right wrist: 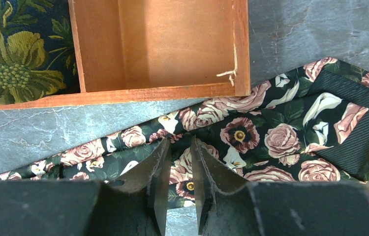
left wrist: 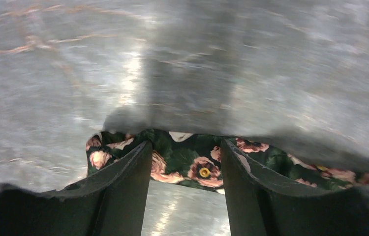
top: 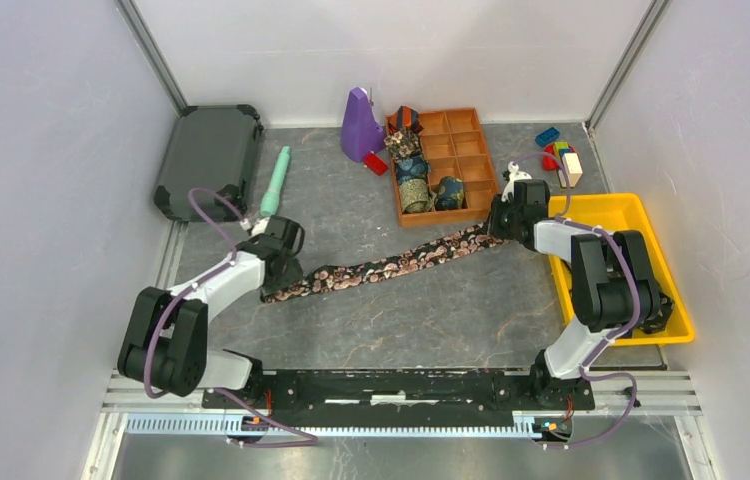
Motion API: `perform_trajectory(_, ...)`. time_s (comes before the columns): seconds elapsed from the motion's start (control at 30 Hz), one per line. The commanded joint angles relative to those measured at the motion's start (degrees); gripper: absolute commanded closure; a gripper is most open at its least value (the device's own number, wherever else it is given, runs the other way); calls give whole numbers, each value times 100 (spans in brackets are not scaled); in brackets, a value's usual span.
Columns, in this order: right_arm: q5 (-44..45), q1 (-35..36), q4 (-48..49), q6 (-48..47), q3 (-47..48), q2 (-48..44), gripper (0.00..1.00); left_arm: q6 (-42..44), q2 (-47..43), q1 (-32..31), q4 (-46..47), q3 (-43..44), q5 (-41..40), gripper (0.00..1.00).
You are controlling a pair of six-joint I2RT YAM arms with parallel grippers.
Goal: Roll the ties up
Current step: Flatten out the tie at the center of the board.
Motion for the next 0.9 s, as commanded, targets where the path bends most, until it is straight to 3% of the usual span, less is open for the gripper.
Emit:
perform_trajectory(0.0, 203, -79, -603, -175, -141, 419, 72, -5, -284, 681, 125, -381, -69, 40)
perform_trajectory(0.13, 171, -118, -652, -157, -97, 505, 72, -436, -754, 1760, 162, -778, 328, 41)
perform_trajectory(0.23, 193, -128, -647, -152, -121, 475, 72, -670, -1662, 2847, 249, -1199, 661, 42)
perform_trajectory(0.3, 200, -131, -645, -149, -123, 462, 72, -723, -2346, 3083, 141, -1283, 620, 42)
perform_trajectory(0.47, 231, -124, -665, -169, -96, 435, 72, -514, -3653, 3085, -356, -1073, 540, 39)
perform_trajectory(0.57, 353, -125, -657, -163, -141, 243, 72, -386, -3941, 3075, -304, -987, 1052, 39)
perform_trajectory(0.77, 482, -76, -888, -186, -157, -424, 70, 308, -2976, 2778, -376, -158, 1761, 48)
perform_trajectory(0.87, 492, 208, -1019, -213, -176, -796, 64, 543, -2191, 1975, -302, 299, 1889, 48)
